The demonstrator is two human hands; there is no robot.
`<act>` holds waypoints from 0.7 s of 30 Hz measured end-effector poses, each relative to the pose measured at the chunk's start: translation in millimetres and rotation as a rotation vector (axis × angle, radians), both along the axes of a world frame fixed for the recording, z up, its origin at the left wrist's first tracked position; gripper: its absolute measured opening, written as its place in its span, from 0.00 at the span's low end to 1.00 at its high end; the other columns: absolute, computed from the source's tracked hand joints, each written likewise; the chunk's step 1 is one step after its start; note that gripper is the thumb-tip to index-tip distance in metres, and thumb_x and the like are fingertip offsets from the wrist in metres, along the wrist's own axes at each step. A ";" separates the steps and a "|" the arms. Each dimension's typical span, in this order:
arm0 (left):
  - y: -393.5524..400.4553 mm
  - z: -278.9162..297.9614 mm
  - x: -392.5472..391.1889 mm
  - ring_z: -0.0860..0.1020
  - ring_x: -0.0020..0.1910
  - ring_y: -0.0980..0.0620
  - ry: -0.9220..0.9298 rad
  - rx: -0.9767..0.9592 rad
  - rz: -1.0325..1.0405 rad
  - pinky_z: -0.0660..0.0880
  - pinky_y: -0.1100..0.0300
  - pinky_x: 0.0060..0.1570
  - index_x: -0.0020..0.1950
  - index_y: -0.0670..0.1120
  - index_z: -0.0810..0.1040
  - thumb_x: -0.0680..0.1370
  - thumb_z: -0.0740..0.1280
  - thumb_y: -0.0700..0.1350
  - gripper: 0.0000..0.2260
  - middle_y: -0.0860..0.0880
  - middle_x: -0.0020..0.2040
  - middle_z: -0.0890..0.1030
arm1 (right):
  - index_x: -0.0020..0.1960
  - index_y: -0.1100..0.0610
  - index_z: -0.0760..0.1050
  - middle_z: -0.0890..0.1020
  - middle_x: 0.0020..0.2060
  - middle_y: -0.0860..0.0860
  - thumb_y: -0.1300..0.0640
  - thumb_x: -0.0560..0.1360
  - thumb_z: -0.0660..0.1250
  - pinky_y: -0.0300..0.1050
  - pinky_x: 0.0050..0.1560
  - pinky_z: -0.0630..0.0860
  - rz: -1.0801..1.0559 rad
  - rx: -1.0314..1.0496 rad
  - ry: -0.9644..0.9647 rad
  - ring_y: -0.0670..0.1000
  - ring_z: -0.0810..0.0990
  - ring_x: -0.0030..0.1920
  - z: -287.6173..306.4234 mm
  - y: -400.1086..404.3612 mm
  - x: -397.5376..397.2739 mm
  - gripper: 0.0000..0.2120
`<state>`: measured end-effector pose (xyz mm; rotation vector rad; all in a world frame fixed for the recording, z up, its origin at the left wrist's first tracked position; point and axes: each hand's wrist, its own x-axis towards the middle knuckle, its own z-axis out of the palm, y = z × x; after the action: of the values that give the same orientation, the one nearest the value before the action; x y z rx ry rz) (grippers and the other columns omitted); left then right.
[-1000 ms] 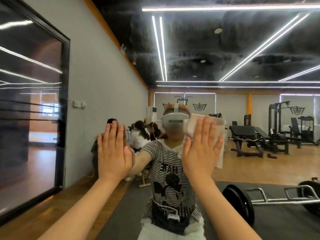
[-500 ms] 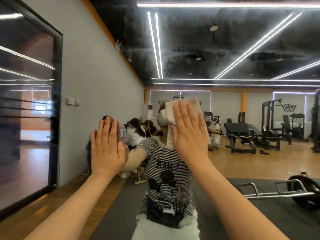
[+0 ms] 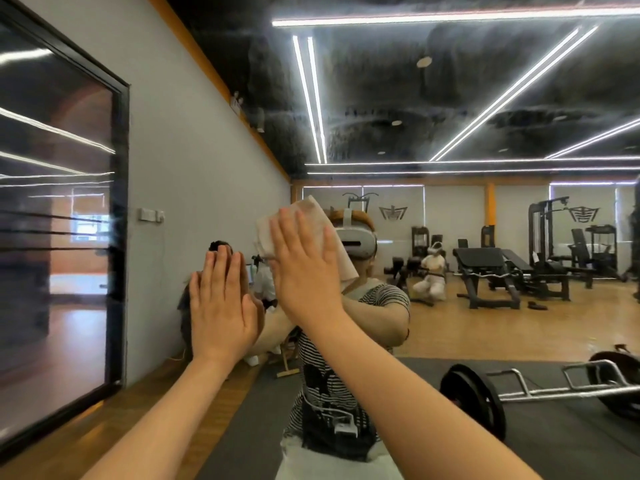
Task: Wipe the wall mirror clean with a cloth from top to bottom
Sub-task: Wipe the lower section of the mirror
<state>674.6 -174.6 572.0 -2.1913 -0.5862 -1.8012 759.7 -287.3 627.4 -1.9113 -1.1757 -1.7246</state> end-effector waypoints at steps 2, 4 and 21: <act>0.0 0.8 -0.3 0.53 0.77 0.44 0.002 0.000 -0.011 0.39 0.54 0.75 0.77 0.40 0.54 0.76 0.52 0.47 0.29 0.40 0.78 0.56 | 0.78 0.56 0.50 0.49 0.77 0.52 0.48 0.80 0.49 0.56 0.75 0.42 0.019 -0.012 -0.013 0.52 0.42 0.77 3.0 -10.9 9.0 0.28; -0.2 1.4 -0.5 0.52 0.77 0.44 0.003 -0.004 -0.007 0.39 0.55 0.75 0.77 0.40 0.54 0.76 0.52 0.47 0.30 0.41 0.78 0.55 | 0.78 0.55 0.50 0.52 0.76 0.53 0.47 0.81 0.48 0.55 0.75 0.45 0.021 -0.002 0.001 0.52 0.47 0.77 3.0 -34.0 26.2 0.27; -5.3 1.7 -1.8 0.53 0.77 0.43 0.020 -0.024 -0.007 0.38 0.55 0.75 0.78 0.41 0.50 0.76 0.51 0.47 0.30 0.40 0.78 0.55 | 0.77 0.52 0.34 0.39 0.77 0.53 0.44 0.80 0.38 0.54 0.72 0.30 0.000 0.212 0.393 0.54 0.38 0.77 -17.1 -102.1 54.3 0.29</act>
<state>672.9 -179.9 573.7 -2.2276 -0.5995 -1.7822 814.0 -389.4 610.3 -1.9944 -0.8135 -1.3269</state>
